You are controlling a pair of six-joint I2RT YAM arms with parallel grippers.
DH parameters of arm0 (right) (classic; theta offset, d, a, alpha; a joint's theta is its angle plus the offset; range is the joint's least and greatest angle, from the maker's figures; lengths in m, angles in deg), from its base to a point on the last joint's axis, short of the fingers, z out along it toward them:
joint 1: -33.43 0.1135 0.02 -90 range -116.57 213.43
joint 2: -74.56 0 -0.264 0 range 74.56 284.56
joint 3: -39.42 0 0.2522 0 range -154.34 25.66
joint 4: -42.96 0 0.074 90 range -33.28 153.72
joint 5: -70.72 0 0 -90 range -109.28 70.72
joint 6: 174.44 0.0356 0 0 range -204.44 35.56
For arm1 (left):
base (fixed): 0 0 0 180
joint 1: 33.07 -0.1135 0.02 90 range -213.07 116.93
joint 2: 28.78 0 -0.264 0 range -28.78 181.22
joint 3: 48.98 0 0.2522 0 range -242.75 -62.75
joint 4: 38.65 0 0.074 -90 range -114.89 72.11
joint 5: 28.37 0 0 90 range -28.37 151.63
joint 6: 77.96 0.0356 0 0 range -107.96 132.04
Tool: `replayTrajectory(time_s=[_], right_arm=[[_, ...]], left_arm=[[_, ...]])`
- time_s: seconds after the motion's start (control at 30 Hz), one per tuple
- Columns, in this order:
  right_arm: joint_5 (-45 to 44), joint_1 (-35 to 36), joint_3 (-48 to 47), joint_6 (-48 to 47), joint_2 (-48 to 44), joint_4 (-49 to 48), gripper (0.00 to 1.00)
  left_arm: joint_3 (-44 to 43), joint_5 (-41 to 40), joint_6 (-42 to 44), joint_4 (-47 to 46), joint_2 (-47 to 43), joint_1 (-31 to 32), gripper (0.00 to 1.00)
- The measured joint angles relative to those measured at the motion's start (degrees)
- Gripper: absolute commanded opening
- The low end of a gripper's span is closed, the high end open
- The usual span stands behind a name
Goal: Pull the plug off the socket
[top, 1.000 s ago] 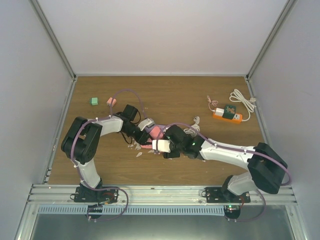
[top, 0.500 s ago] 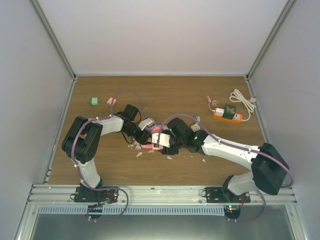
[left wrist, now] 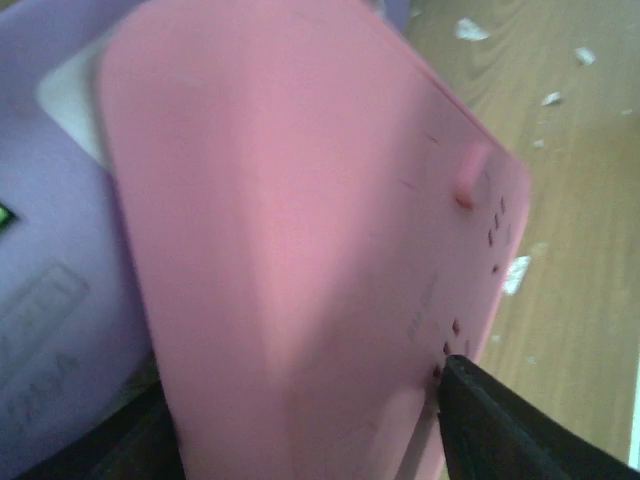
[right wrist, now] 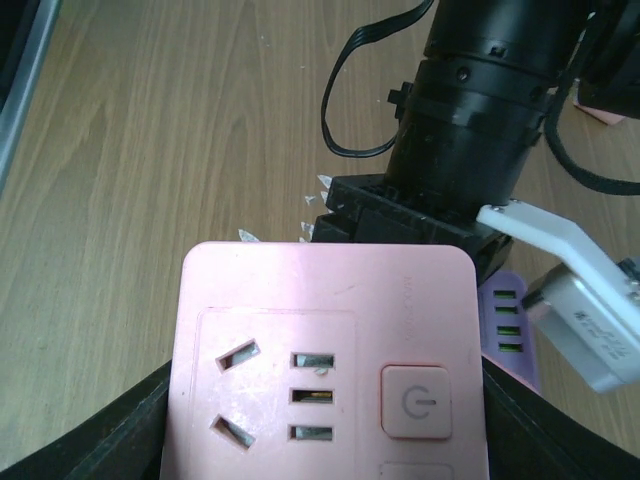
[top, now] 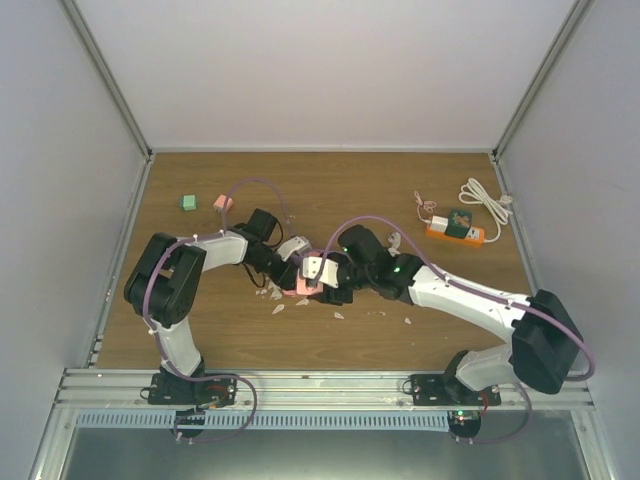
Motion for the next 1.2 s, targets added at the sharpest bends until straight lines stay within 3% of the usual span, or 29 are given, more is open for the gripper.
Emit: replayTrajectory(time_s=[0.3, 0.63, 0.97, 1.2], right_arm=[[5.16, -5.73, -0.17, 2.12, -3.67, 2.49, 0.07], [13.16, -14.88, -3.82, 8.94, -5.77, 2.93, 0.06], [18.34, -26.1, -8.68, 27.47, -3.85, -4.52, 0.06], [20.09, -27.12, -10.54, 41.09, 0.31, -9.66, 0.07]], left_arm=[[-0.72, -8.74, 3.56, 0.42, -4.13, -0.02, 0.84], [-4.52, -7.17, 6.01, 1.86, -15.41, -3.72, 0.92], [-4.24, -6.86, 8.63, -0.66, -31.78, -3.85, 0.99], [-4.59, -13.57, 8.11, -5.33, -34.16, 3.04, 0.99]])
